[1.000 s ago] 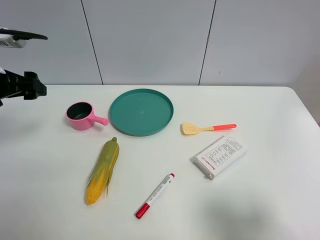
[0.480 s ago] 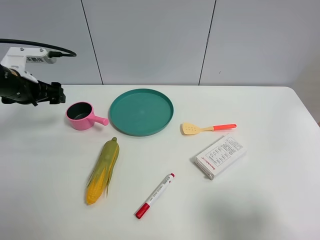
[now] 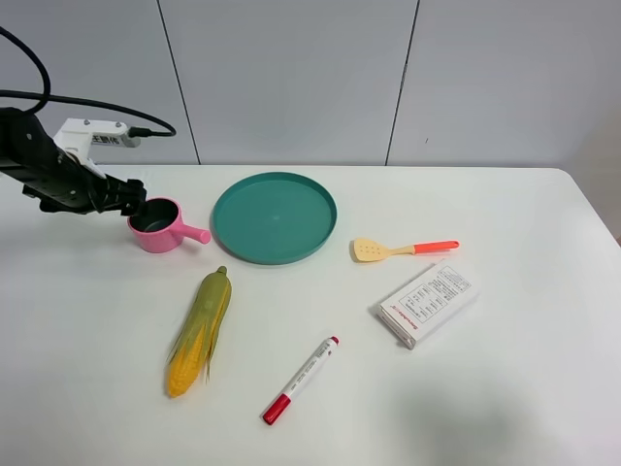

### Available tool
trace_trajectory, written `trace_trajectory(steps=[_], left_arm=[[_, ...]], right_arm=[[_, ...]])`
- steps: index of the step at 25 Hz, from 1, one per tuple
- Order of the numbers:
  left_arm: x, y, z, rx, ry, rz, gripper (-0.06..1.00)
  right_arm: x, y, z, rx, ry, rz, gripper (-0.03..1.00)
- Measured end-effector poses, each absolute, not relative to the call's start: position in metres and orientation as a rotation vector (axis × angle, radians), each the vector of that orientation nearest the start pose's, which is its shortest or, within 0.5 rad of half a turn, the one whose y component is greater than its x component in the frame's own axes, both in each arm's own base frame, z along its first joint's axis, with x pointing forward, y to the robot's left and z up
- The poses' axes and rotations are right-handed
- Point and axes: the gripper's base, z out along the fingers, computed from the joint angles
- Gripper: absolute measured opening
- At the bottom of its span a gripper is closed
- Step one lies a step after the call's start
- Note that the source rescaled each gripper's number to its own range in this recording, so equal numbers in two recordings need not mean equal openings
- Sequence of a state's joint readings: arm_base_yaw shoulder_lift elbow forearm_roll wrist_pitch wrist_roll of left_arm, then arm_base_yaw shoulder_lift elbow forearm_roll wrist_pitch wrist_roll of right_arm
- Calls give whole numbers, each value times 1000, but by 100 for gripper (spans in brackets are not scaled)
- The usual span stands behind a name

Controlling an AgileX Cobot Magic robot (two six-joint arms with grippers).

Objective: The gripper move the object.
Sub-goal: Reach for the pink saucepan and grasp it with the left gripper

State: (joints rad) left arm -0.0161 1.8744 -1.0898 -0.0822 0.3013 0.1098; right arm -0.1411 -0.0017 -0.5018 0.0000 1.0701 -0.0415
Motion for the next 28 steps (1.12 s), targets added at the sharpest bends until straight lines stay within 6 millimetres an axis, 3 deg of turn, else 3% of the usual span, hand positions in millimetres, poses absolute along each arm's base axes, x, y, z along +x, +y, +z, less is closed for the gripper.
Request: trace_trajectory(steps=[10,20,22,27,28], left_arm=[[393,-15,120,96,2635,-30,90],[395,-15,97,124,2665,-13,87],[395,-15,96,126,2666,-12,75],[394,-15,98,132,2676,-11,7],[394,-15,100,130,2672,-12,2]], right_arm=[[-6,1,277,102,2050,-114,100],[-6,1,277,102,2050,-114,100],[-6,1,277,102,2050,-114,100],[-6,1,277,102,2050,-114,100],[-6,1,277,102,2050,-114,100]])
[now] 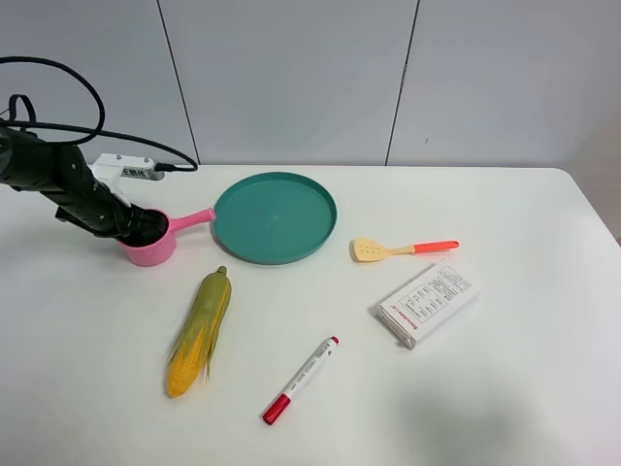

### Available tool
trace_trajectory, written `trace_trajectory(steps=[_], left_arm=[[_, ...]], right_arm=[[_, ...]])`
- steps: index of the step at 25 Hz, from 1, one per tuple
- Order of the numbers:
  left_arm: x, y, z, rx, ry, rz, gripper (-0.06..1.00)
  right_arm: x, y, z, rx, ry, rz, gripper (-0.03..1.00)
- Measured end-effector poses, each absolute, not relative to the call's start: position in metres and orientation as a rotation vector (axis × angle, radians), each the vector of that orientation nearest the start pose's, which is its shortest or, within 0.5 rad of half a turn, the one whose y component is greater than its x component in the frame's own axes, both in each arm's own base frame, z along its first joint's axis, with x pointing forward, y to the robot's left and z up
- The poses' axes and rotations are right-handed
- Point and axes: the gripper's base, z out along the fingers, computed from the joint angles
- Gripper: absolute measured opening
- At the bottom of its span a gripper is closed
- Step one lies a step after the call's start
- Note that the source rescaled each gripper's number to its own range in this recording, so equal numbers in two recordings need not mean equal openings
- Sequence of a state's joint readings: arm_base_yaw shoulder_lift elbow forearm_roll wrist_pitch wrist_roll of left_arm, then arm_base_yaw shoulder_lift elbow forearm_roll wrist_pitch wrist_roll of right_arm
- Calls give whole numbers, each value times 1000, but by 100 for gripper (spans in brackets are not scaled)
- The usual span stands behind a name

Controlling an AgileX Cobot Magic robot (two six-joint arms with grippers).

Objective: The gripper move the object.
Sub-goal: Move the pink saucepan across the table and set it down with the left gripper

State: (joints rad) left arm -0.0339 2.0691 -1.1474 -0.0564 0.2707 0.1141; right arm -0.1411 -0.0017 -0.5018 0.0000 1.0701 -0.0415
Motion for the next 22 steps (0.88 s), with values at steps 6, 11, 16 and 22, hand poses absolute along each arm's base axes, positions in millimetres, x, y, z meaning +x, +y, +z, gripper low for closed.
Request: trace_trajectory(steps=[6,11,16,22], left_arm=[[390,-15,132,125,2638,-20,0],[379,-31,188,111,2547,-91,0],[361,-68,227,303,2469,-143,0],[358,-131,269,539,2376,-226,0]], right_arm=[[-6,1,277,102,2050,-114,100],[-6,1,277,102,2050,-114,100],[-6,1,277,102,2050,-114,100],[-6,1,277,102,2050,-114,100]])
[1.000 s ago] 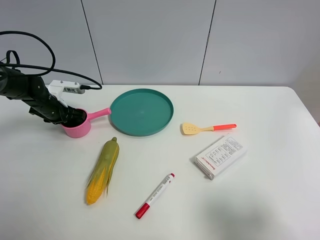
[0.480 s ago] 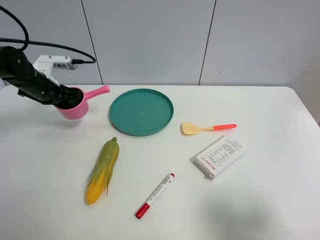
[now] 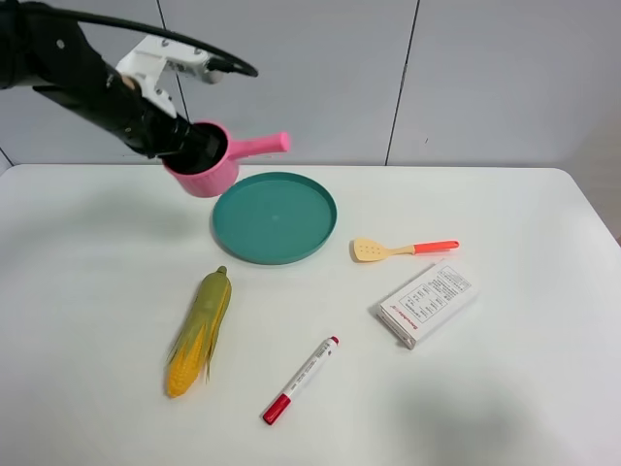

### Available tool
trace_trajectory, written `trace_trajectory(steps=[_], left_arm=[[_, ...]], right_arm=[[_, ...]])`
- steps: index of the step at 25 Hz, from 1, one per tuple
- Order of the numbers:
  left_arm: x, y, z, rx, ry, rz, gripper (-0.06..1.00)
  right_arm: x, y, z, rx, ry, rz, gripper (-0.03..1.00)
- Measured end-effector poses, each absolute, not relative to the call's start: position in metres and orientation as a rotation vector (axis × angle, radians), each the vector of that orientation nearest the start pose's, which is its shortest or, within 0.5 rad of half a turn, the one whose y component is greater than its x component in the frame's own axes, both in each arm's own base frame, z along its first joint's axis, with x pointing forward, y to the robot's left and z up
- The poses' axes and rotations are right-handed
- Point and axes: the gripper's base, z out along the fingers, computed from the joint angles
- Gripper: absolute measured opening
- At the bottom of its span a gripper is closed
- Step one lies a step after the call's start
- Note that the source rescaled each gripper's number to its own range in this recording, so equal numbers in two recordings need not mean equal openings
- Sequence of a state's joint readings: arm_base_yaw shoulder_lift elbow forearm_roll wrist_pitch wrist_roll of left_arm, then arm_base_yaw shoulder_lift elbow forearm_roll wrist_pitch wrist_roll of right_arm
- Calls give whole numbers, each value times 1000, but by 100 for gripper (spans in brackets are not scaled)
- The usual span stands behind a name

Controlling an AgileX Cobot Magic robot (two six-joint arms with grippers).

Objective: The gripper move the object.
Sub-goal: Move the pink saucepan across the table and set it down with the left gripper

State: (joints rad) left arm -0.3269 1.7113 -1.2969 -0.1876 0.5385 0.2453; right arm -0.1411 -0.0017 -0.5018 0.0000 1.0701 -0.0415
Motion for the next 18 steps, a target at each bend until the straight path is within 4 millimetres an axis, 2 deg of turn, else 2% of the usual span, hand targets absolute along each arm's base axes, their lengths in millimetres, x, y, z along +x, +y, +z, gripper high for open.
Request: trace_trajectory(steps=[3,7,13,18], left_arm=[[364,-164,295,612,2271,-272,0],[372,-208,311,697,2186,-325,0],[391,-265,305,790,2127,-379,0],[410,-300,280,834,2115,-399,0]], right_arm=[[-6,1,277,102,2050,-114,100],[-6,1,277,102,2050,-114,100],[-6,1,277,102,2050,-114,100],[-6,1,277,102,2050,-114,100]])
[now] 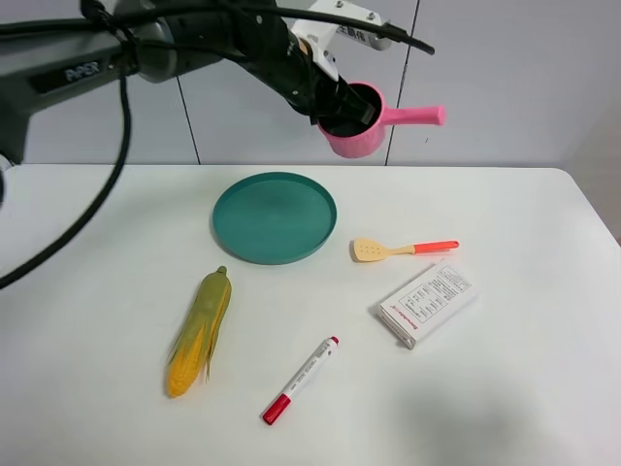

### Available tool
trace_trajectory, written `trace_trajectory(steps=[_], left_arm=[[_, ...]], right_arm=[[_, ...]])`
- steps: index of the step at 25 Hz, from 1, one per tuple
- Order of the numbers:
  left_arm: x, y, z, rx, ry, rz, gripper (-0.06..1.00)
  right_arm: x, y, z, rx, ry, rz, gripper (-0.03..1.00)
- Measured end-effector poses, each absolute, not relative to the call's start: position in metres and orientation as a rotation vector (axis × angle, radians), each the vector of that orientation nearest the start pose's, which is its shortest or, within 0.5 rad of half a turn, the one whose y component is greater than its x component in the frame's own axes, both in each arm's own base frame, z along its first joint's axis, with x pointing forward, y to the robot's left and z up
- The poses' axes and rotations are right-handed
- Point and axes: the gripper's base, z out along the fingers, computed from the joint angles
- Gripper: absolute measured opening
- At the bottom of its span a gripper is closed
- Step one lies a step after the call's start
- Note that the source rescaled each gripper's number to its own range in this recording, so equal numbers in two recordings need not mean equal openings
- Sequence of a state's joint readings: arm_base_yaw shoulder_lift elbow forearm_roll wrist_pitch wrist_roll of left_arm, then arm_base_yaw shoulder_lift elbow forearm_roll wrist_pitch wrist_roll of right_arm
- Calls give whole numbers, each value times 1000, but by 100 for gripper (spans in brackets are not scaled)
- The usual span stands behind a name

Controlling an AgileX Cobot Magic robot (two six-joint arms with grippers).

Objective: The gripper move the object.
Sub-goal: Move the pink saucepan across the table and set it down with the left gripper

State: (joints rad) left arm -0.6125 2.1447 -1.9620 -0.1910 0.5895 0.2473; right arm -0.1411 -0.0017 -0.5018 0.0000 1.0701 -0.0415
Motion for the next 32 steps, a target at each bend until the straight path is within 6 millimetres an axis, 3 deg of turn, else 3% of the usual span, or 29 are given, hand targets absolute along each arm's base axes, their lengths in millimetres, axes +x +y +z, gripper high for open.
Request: trace_trajectory(steps=[8,18,32], left_arm=[[441,-327,234,868,2106,-389,0],[458,-337,184,848,2080,-372,0],[447,-364,131,902,2089,-379,0]], right_arm=[[-6,1,277,102,2050,-114,100],[-6,1,277,102,2050,-114,100],[-6,1,277,102,2050,-114,100]])
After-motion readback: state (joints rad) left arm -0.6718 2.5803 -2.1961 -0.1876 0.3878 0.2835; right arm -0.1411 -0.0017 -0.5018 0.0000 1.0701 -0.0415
